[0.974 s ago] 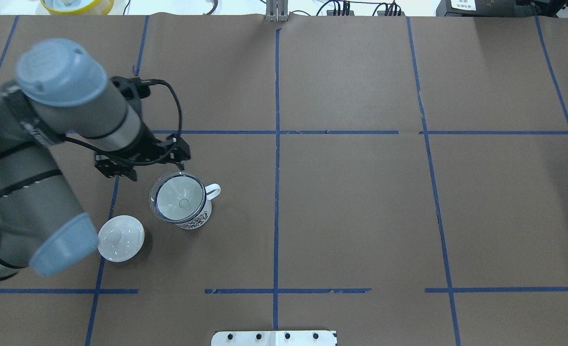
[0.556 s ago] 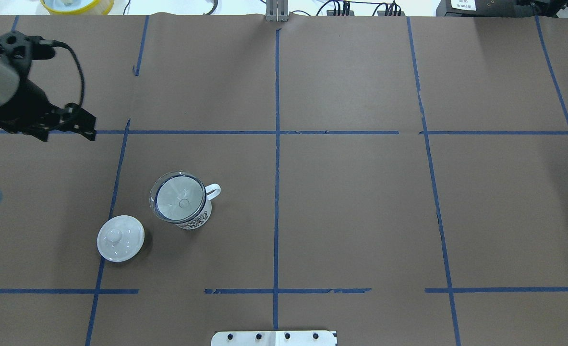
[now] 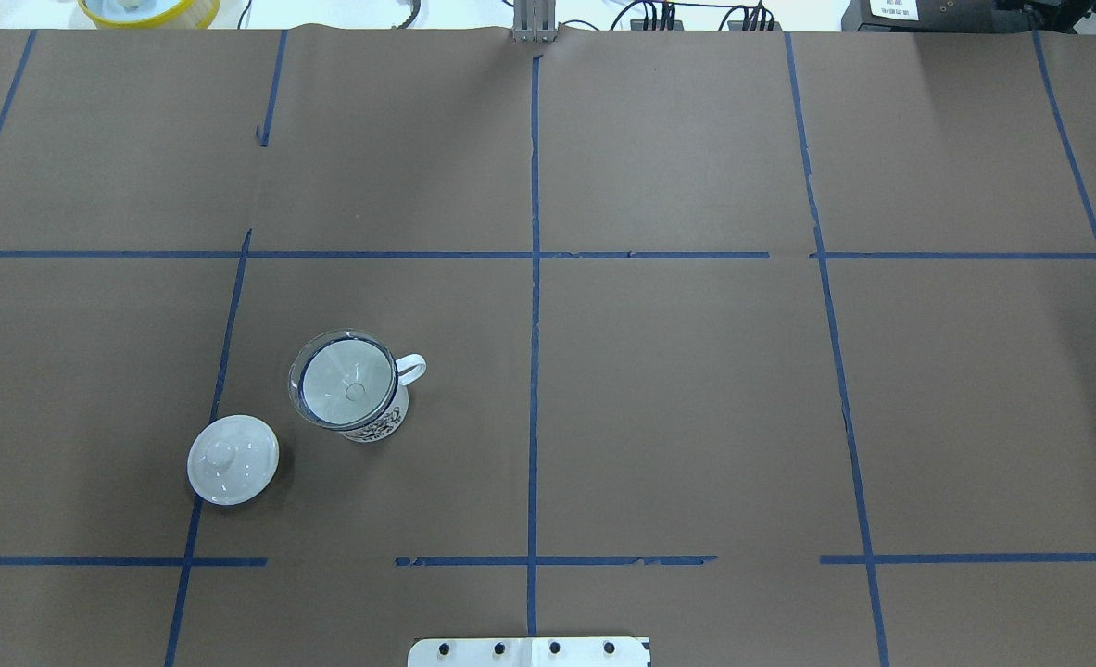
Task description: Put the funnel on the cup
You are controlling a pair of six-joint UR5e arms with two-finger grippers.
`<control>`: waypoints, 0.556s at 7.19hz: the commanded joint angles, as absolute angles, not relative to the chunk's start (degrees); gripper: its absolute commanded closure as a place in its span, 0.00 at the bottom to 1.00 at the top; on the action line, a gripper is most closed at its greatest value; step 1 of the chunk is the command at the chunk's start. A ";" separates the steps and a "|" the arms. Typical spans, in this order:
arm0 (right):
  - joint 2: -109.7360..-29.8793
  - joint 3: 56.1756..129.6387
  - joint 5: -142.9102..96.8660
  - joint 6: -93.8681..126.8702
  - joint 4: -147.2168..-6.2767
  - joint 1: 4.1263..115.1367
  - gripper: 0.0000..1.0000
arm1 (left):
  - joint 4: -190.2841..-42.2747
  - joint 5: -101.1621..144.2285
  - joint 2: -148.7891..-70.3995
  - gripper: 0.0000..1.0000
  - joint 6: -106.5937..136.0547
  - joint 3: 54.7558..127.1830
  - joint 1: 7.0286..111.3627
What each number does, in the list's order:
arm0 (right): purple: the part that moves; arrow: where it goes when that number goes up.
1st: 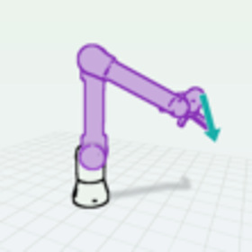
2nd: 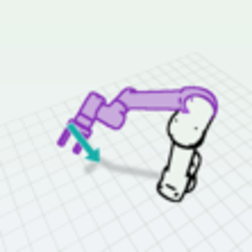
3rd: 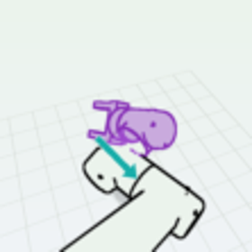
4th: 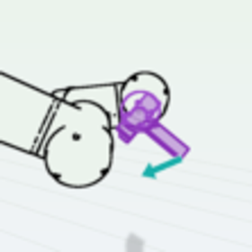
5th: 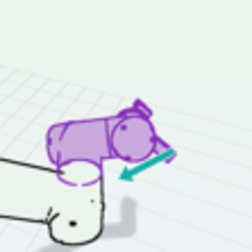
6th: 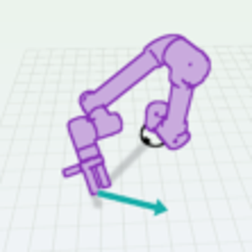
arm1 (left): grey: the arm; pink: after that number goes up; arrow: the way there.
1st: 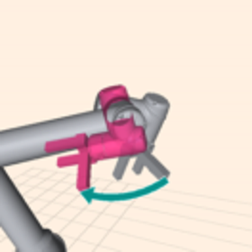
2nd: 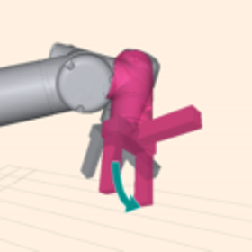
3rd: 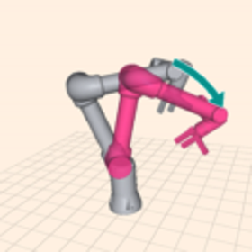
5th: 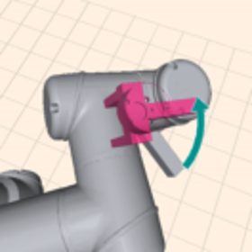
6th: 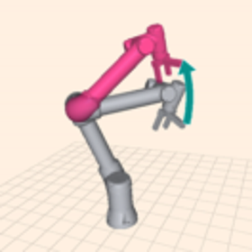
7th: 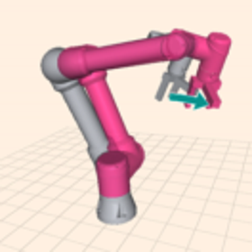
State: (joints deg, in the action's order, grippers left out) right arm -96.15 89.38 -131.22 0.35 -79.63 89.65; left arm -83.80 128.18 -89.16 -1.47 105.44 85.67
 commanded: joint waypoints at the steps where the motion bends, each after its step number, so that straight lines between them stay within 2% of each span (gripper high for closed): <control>1: -96.15 89.38 -131.22 0.35 -79.63 89.65 0.00 | -86.03 129.37 -85.80 0.00 -12.19 97.49 93.76; 4: -96.15 89.38 -131.22 0.35 -79.63 89.65 0.00 | -87.01 129.37 -84.19 0.00 -11.86 96.94 94.65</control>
State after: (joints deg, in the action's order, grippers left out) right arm -96.15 89.39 -131.22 0.35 -79.63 89.65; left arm -86.52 129.35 -84.33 -11.57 97.08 93.99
